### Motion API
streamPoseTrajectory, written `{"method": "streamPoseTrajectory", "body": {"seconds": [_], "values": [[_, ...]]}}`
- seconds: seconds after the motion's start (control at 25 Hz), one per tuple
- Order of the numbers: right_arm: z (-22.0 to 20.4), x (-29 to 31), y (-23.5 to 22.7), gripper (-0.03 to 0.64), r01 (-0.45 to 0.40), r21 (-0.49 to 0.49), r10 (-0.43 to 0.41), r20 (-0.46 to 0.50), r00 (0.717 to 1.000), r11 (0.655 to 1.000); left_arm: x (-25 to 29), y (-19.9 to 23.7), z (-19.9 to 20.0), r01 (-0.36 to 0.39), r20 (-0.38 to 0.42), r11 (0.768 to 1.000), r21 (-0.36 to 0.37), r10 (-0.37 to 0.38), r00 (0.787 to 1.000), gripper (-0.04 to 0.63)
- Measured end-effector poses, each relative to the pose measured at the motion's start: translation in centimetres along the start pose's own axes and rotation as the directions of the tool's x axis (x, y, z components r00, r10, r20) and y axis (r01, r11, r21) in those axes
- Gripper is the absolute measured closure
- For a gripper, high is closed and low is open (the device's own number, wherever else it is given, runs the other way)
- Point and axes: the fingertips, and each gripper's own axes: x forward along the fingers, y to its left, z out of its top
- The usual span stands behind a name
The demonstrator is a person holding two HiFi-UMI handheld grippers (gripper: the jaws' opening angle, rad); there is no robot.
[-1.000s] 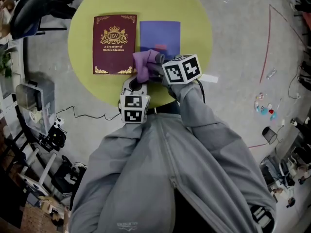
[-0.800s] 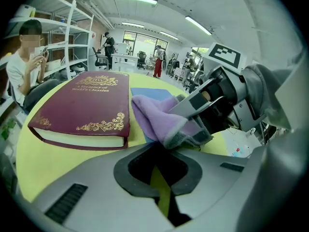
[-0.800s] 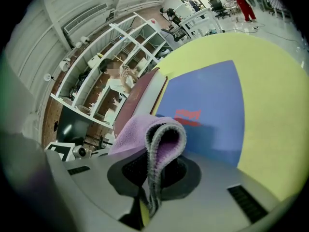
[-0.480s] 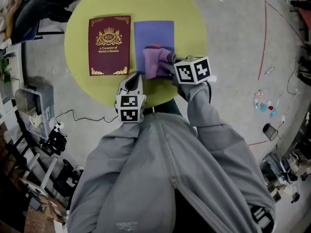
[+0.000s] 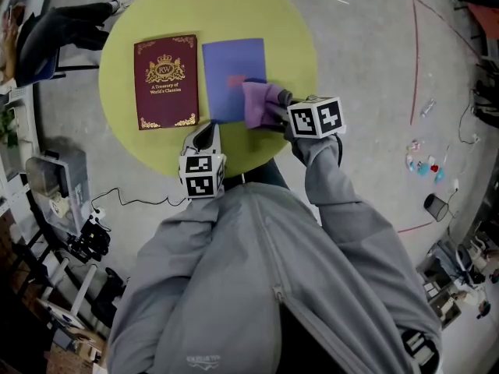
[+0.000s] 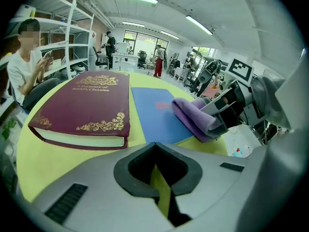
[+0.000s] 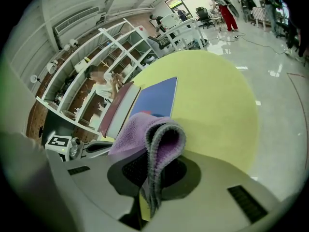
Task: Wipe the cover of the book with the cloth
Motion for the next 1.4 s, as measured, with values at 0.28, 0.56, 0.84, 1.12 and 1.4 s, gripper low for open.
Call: {"method": "streamPoseTrajectory", "body": {"seconds": [0.28, 0.56, 0.84, 1.12, 1.4], "values": [[-0.5, -3.0, -0.6, 0.558, 0.088, -0.037, -0.088, 0.009, 0.996, 0.995, -0.7, -0.5, 0.1, 0.021, -0.033, 1.0, 0.005, -0.021, 0.999, 0.578], [0.6, -7.0, 1.6, 0.558, 0.08, -0.032, -0.075, 0.126, 0.989, 0.996, -2.7, -0.3, 1.6, 0.023, -0.032, 1.0, 0.0, -0.023, 0.999, 0.578], [4.6, -12.6, 6.2, 0.558, 0.21, -0.178, -0.139, 0.343, 0.929, 0.961, -6.9, -1.1, 6.1, 0.031, 0.071, 0.999, 0.027, -0.033, 0.997, 0.578], [9.7, -18.8, 13.1, 0.558, 0.355, -0.313, -0.113, 0.589, 0.8, 0.881, -12.7, -2.5, 14.2, -0.005, 0.279, 0.995, 0.104, -0.025, 0.96, 0.578], [12.2, -24.5, 18.9, 0.558, 0.486, -0.348, -0.054, 0.767, 0.639, 0.802, -19.4, -4.1, 21.2, -0.098, 0.498, 0.977, 0.187, -0.008, 0.867, 0.578]]}}
